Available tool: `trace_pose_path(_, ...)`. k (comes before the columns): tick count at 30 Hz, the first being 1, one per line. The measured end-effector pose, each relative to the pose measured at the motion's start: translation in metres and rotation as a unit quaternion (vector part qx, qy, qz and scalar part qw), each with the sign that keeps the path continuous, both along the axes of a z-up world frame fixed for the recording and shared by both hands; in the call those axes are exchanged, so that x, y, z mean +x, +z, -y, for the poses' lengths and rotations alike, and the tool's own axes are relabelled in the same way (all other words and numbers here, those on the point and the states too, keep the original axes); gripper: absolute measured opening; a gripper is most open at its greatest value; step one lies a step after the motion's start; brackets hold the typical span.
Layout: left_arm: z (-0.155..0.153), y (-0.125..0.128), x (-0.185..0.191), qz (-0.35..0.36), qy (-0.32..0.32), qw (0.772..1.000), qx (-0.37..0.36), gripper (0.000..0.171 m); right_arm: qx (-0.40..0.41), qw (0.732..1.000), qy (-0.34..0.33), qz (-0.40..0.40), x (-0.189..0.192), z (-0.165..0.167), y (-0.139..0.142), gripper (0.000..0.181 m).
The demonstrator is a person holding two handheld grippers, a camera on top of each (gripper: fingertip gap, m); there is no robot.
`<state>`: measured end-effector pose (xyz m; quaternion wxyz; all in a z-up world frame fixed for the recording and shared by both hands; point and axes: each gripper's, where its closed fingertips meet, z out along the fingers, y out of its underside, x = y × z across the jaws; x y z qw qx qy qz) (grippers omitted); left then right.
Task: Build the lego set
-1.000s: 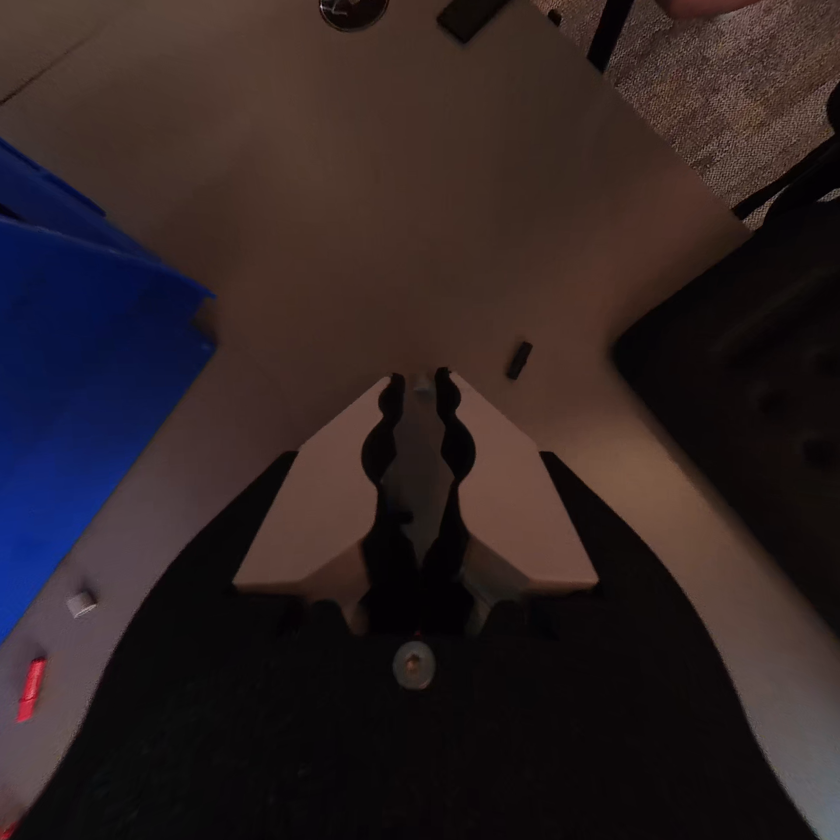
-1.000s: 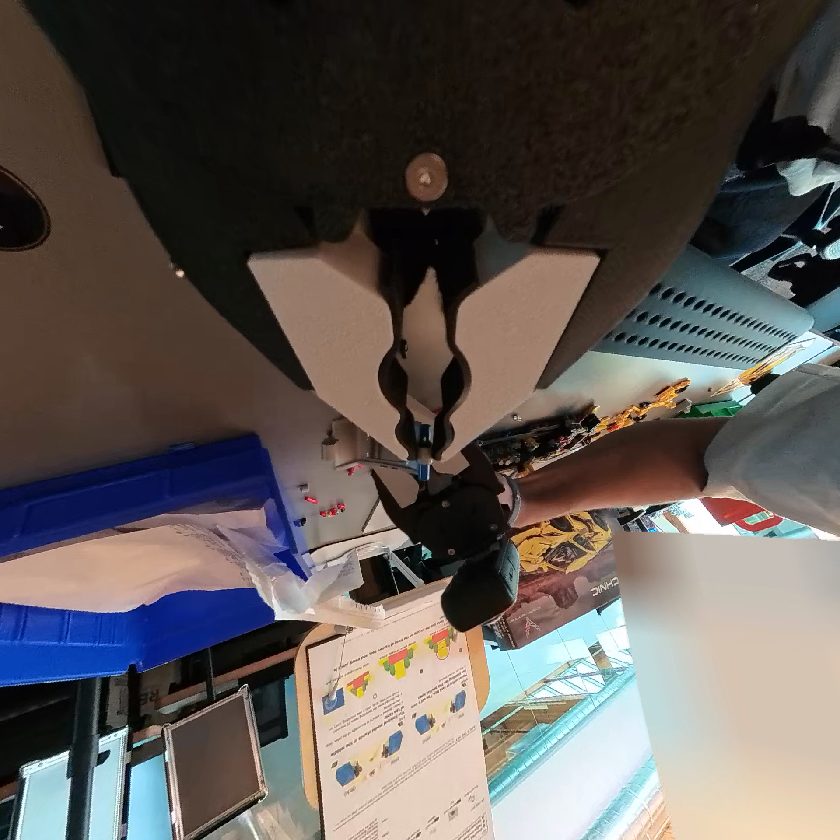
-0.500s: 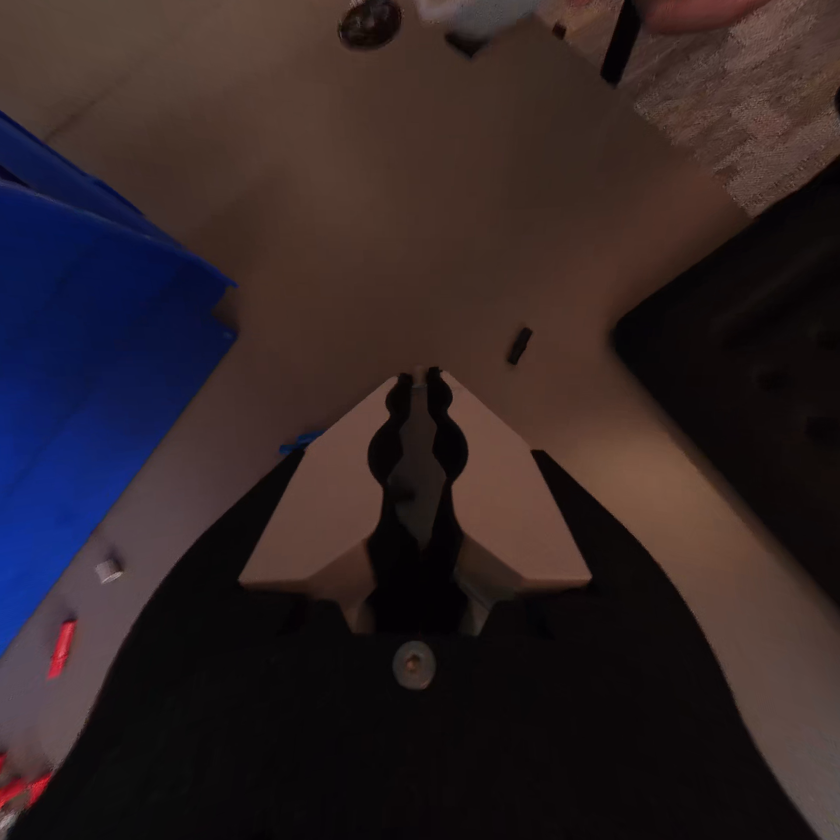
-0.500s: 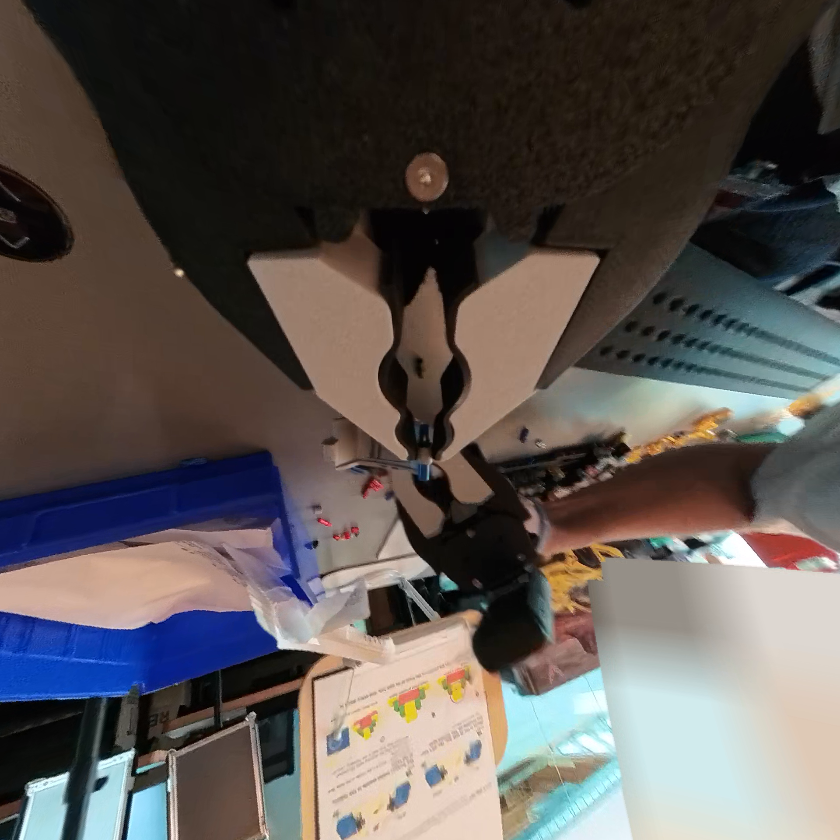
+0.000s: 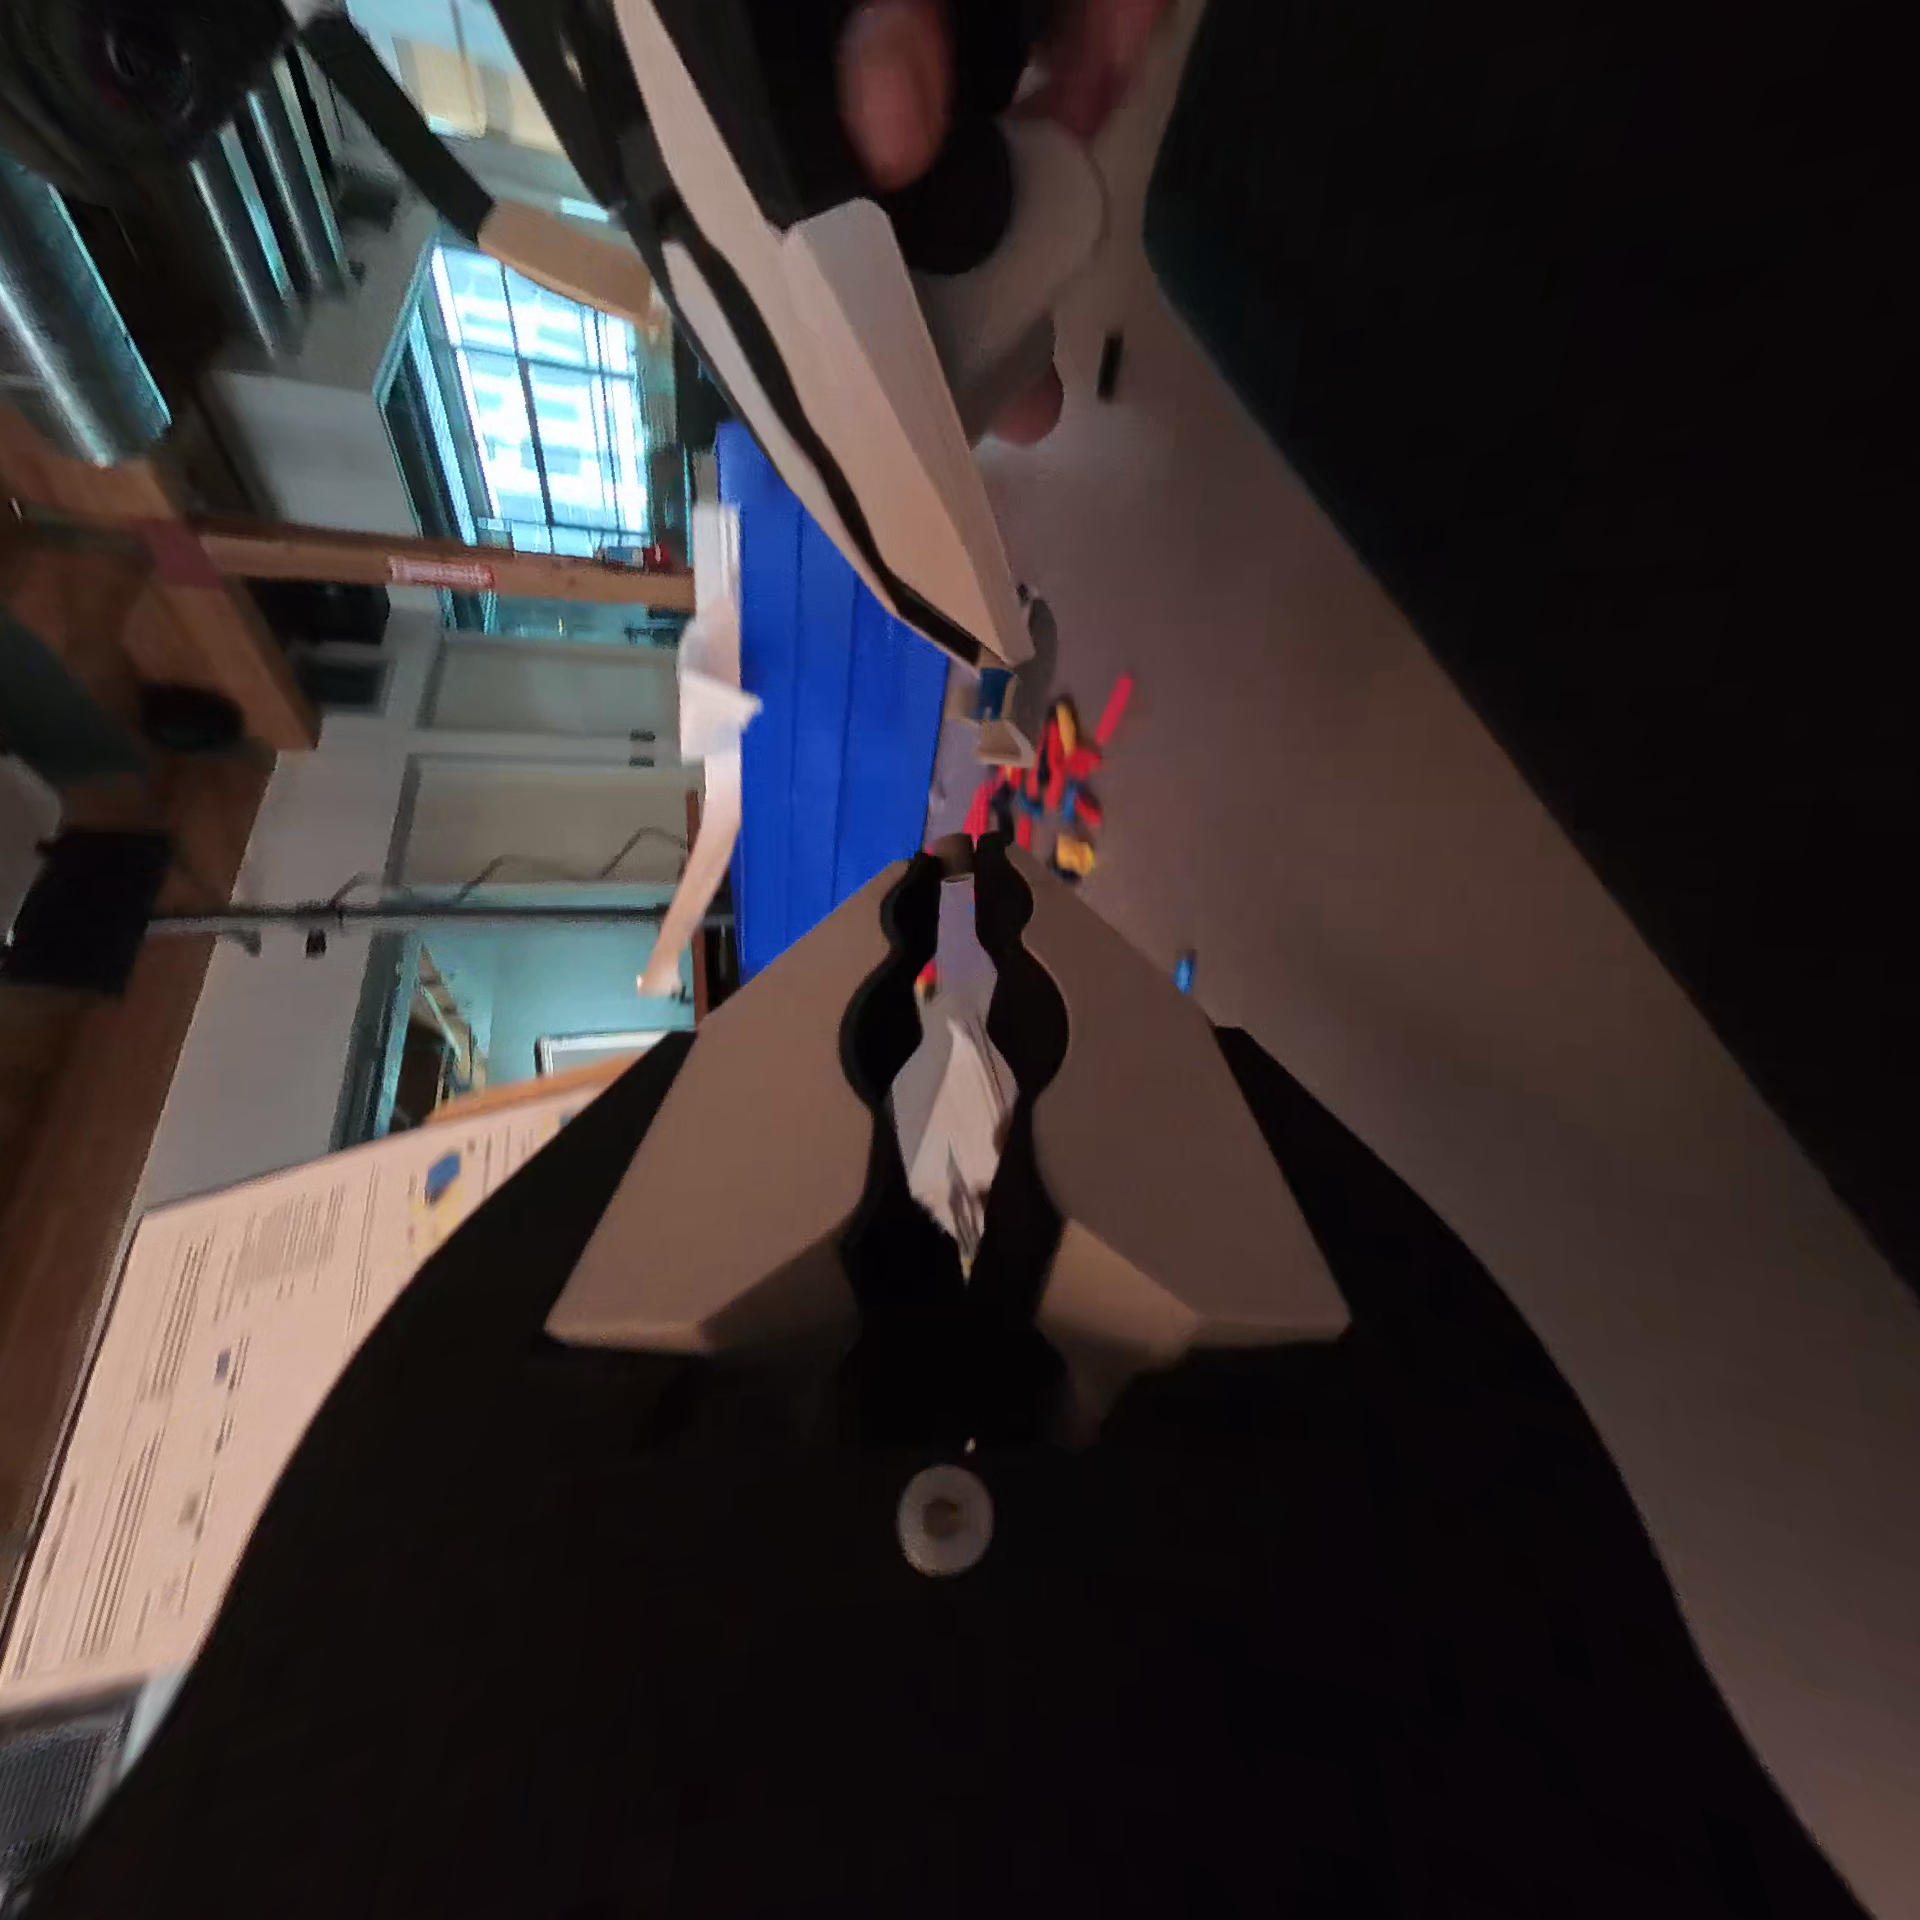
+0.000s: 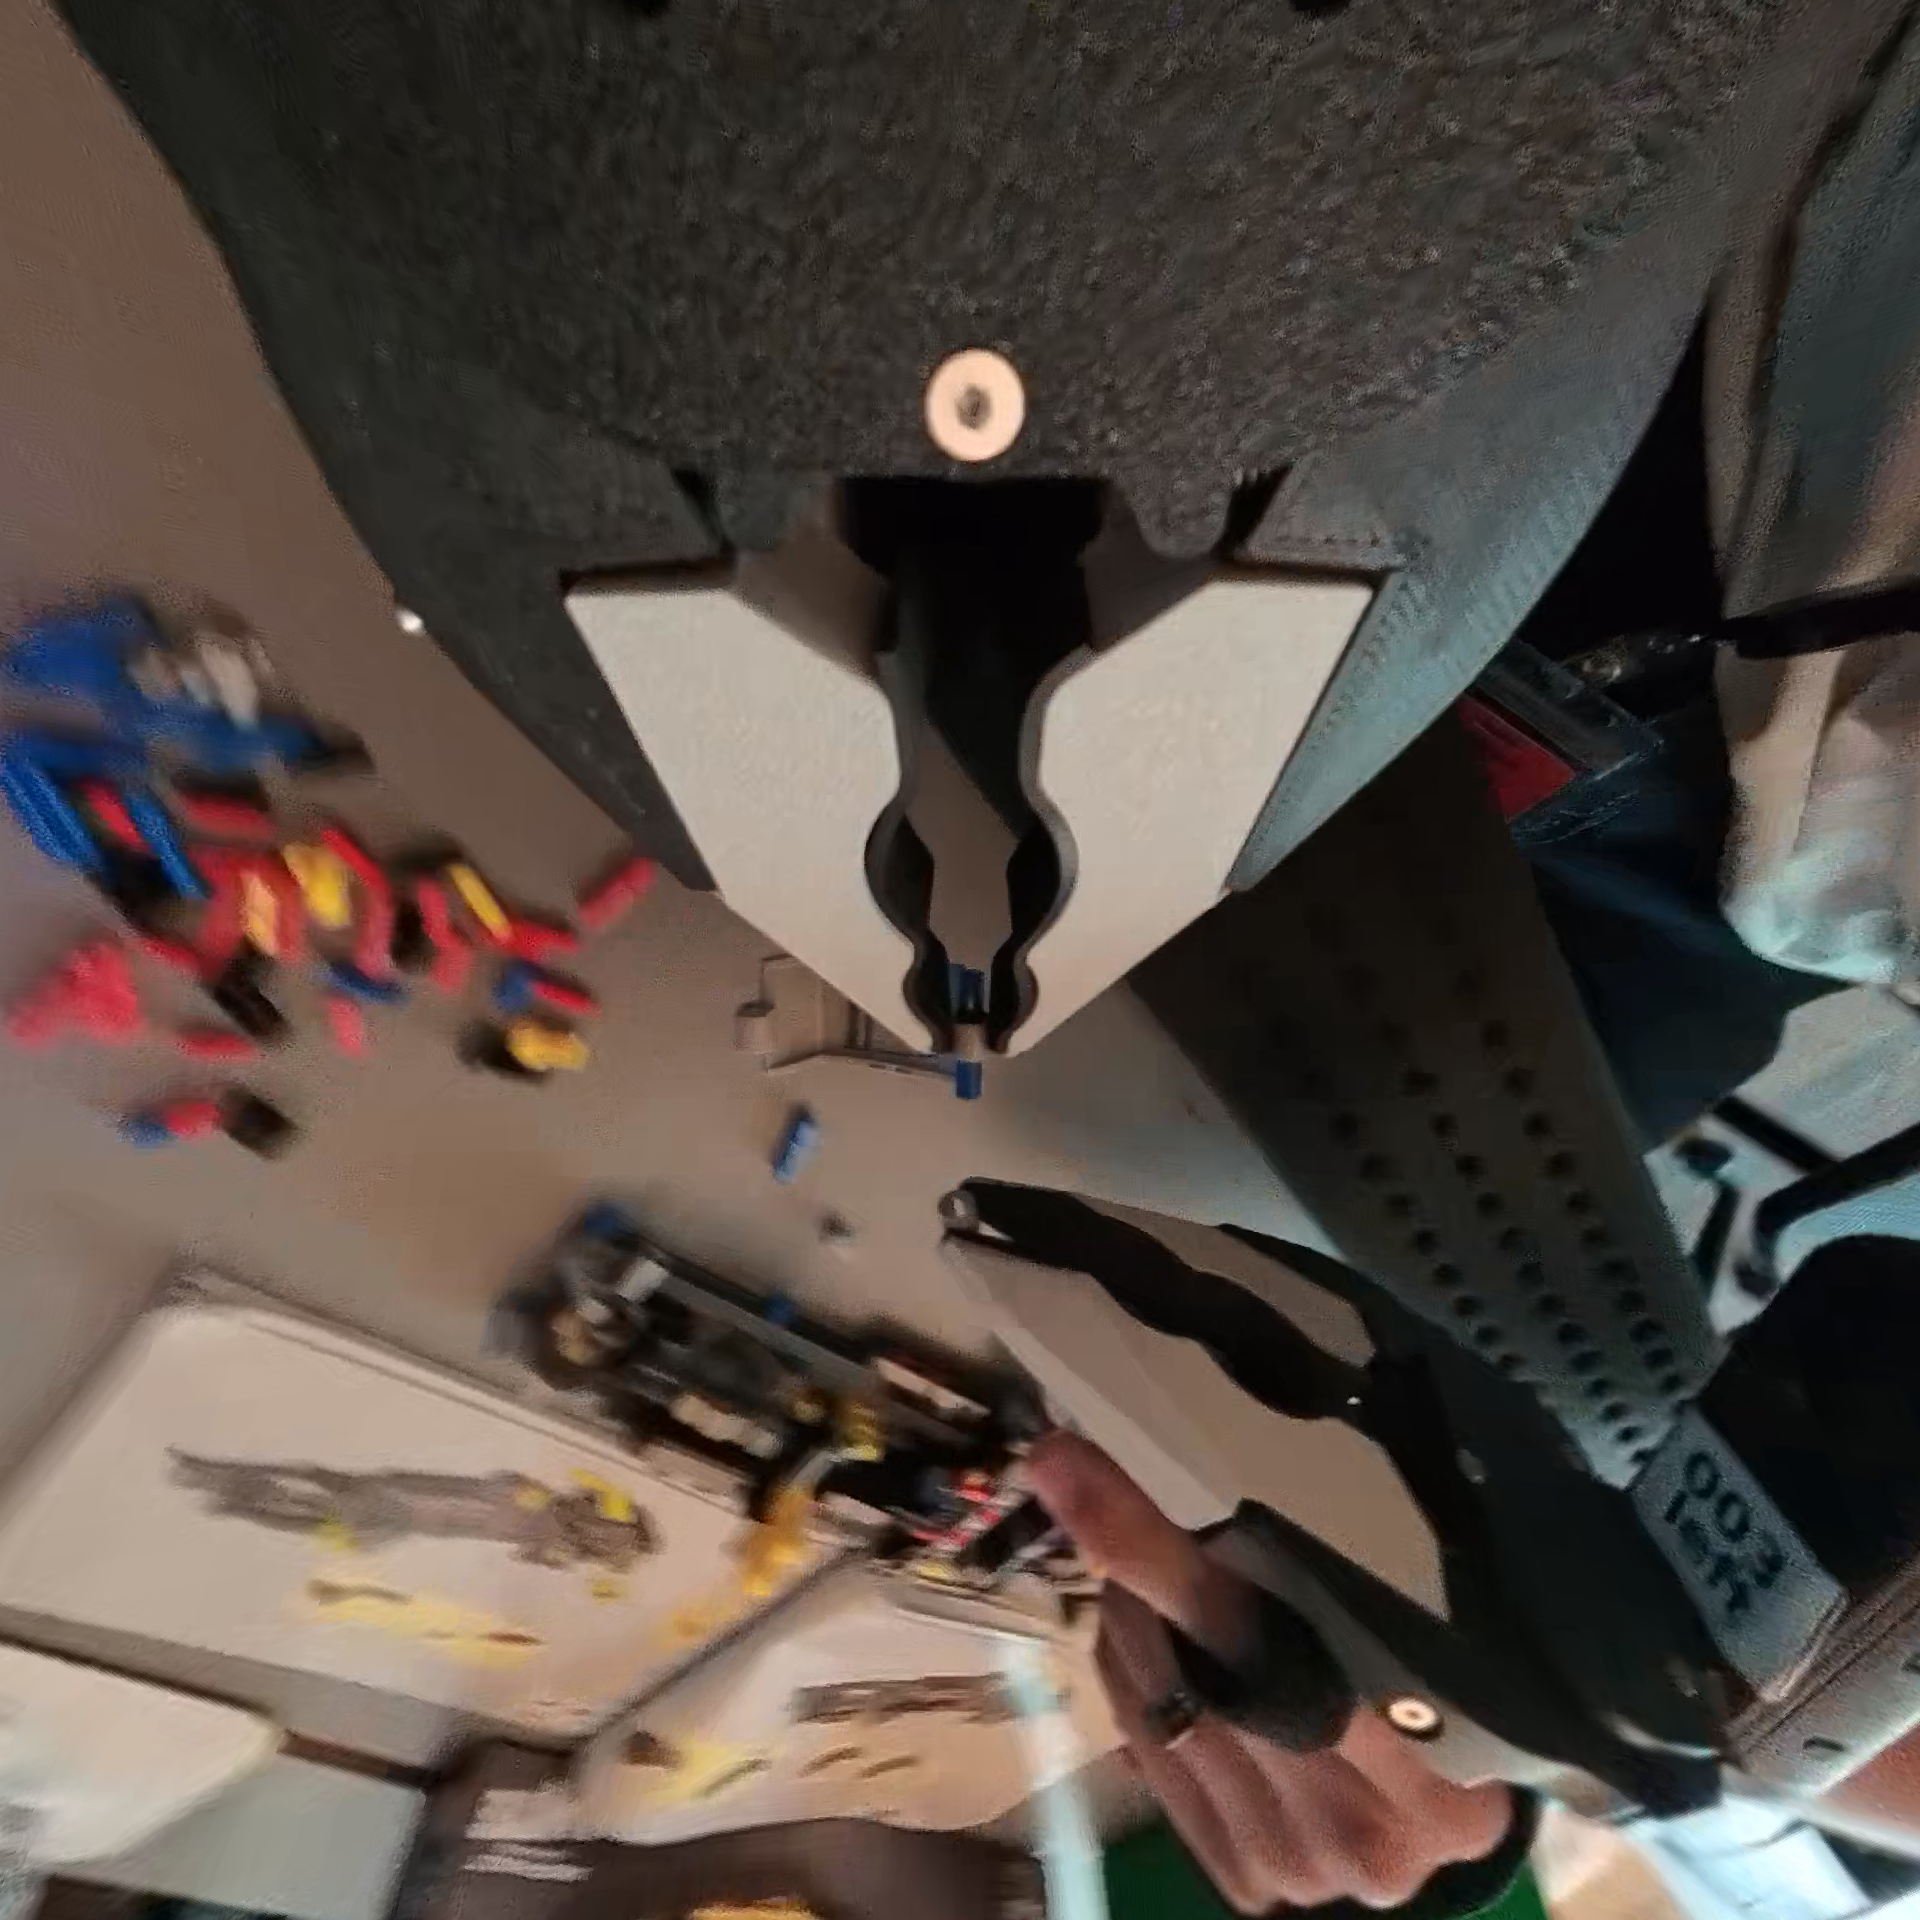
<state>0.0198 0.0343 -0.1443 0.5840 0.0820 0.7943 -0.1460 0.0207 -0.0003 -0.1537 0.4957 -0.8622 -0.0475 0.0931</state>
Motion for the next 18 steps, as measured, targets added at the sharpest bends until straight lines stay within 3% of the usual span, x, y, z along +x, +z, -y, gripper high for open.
trace_pose_path(4, -0.048, -0.014, -0.04, -0.039, 0.056, 0.998, -0.014, 0.004, -0.04, 0.991, 0.123, 0.038, -0.042, -0.055, -0.012, 0.006)
trace_pose_path(8, -0.077, -0.035, -0.068, -0.053, 0.086, 0.994, -0.037, 0.004, -0.079, 0.981, 0.166, 0.059, -0.065, -0.095, -0.019, 0.006)
trace_pose_path(18, -0.081, -0.043, -0.08, -0.055, 0.087, 0.994, -0.031, 0.004, -0.158, 0.962, 0.195, 0.106, -0.08, -0.108, -0.037, 0.007)
